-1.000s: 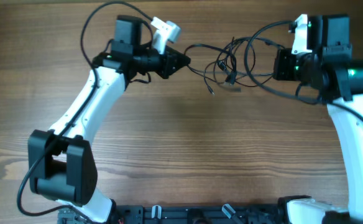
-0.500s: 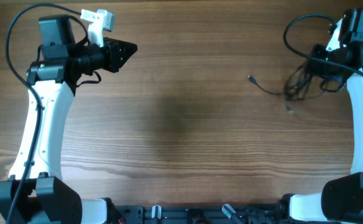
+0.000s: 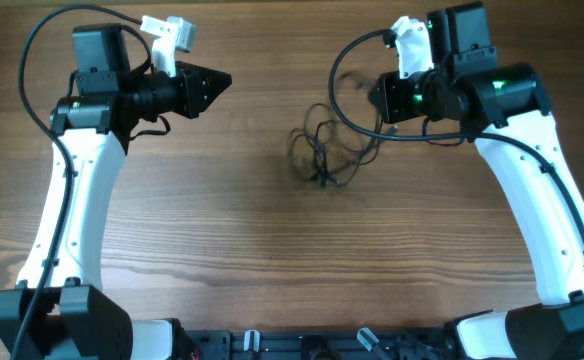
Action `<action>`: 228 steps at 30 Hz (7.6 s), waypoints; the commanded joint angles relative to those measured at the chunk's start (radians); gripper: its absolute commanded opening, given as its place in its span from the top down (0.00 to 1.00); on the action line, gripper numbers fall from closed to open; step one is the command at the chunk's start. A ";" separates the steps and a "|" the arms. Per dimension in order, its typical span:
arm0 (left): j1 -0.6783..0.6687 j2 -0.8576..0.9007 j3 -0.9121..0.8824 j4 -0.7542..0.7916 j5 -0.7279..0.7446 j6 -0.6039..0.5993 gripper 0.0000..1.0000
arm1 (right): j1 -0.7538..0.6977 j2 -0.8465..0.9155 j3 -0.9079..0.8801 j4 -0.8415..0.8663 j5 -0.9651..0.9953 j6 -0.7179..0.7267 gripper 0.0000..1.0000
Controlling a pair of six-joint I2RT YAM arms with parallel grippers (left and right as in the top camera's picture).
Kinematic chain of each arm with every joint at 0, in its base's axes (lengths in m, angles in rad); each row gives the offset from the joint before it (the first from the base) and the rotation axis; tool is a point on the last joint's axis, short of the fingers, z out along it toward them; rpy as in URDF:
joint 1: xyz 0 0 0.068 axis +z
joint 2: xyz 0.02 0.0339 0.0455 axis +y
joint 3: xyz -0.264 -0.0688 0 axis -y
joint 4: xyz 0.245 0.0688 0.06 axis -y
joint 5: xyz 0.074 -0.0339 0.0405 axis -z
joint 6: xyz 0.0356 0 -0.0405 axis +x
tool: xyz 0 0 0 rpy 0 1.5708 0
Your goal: Untangle cables
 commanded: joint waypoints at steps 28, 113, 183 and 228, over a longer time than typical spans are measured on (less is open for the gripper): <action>-0.001 -0.018 0.005 -0.041 -0.182 -0.107 0.85 | 0.035 0.318 -0.362 0.554 -0.025 0.013 0.21; -0.345 0.261 0.004 0.212 -0.241 -0.017 0.96 | 0.075 -0.163 0.097 -0.009 -0.003 0.152 0.96; -0.027 -0.385 0.005 -0.155 -0.512 -0.227 0.29 | 0.212 0.336 -0.126 0.449 -0.034 0.006 0.00; -0.031 -0.054 0.003 -0.248 -0.356 0.088 0.19 | 0.129 0.119 0.194 0.049 0.216 0.182 0.96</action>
